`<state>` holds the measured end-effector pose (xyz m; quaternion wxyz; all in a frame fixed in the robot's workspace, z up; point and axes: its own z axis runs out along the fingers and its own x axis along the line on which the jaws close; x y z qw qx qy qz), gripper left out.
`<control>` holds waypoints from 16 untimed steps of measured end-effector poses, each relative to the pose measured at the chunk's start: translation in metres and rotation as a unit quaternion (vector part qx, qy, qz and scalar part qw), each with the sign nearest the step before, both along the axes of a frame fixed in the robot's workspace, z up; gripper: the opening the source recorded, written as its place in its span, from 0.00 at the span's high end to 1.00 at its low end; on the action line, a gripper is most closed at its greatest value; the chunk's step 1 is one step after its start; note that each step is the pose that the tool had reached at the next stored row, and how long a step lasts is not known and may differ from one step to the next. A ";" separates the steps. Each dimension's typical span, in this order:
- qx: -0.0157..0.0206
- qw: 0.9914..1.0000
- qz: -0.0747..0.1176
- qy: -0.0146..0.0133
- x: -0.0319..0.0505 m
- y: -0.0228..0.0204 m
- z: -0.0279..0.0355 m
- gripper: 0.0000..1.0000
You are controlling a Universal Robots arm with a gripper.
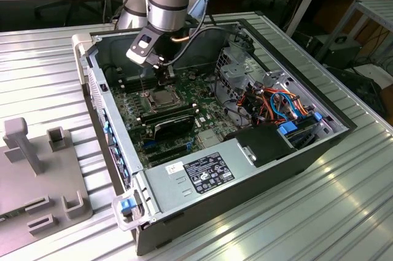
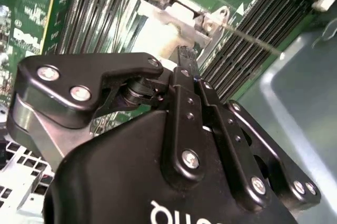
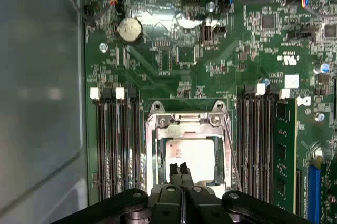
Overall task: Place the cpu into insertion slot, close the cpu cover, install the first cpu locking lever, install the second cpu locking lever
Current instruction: 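Close the cpu cover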
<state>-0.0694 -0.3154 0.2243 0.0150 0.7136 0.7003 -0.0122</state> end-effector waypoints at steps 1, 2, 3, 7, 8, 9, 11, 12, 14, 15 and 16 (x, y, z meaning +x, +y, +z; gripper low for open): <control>0.000 1.000 0.000 0.000 -0.0013 -0.0002 -0.0008 0.89; 0.000 1.000 0.000 0.000 -0.0024 -0.0006 -0.0014 0.89; 0.000 1.000 0.000 0.000 -0.0037 -0.0011 -0.0023 0.89; 0.000 1.000 0.000 0.000 -0.0073 -0.0055 -0.0041 0.89; 0.000 1.000 0.000 0.000 -0.0078 -0.0067 -0.0044 0.89; 0.000 1.000 0.000 0.000 -0.0084 -0.0079 -0.0046 0.89; 0.000 1.000 0.000 0.000 -0.0096 -0.0083 -0.0052 0.89; 0.000 1.000 0.000 0.000 -0.0106 -0.0084 -0.0056 0.89; 0.000 1.000 0.000 0.000 -0.0121 -0.0084 -0.0060 0.89; 0.000 1.000 0.000 0.000 -0.0123 -0.0084 -0.0061 0.89; 0.000 1.000 0.000 0.000 -0.0123 -0.0084 -0.0061 0.89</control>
